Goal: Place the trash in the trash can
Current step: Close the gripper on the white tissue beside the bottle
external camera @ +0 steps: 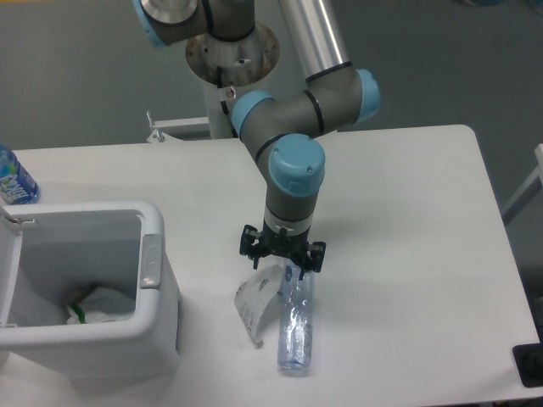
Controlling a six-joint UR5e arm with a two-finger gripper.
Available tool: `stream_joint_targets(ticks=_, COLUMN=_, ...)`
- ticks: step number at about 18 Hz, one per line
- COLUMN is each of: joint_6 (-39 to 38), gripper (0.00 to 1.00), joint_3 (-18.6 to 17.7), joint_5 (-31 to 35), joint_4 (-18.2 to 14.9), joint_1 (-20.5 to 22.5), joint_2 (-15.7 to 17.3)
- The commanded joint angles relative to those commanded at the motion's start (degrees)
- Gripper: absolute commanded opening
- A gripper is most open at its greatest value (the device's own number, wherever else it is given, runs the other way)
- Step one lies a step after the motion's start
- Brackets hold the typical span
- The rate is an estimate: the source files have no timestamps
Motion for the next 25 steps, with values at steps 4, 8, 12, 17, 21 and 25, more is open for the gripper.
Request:
stream_joint_targets(ticks=4, joint_6=-0.61, gripper=0.05, joint_3=0.00, joint_5=0.09, joint_4=-0.09, joint_1=0.00, joint_2=0.00)
stream_joint_targets(ticks=8, joint_6=-2.55, gripper=0.00, joint_3=0.35, joint_5=-0.35, joint_4=-0.09, joint_1=-0.61, joint_2=0.00)
stream_joint_targets(ticks=12, joint_6=-2.55, gripper=0.00, joint_3=0.35, joint_5=-2.02, joint_4=-0.17, joint_1=-2.19, joint_2=0.09)
stream_joint_targets(ticks=17, joint_6=-2.55, gripper=0.00, joint_3=0.44, joint_5=-3.69, joint_4=-0.70, joint_1=-3.52, joint_2=2.28)
stream_joint_targets(ticks=21, joint_6=-2.90, gripper=0.00, joint_3=1.93, joint_5=-7.55, joint_4=-0.70, joint_1=-2.82, joint_2=5.97)
stream_joint_targets(ticks=25, joint_6=-12.27, gripper=0.00, joint_3=10.08, joint_5=-11.50, joint_4=-0.62, joint_1=0.52, joint_2=6.42)
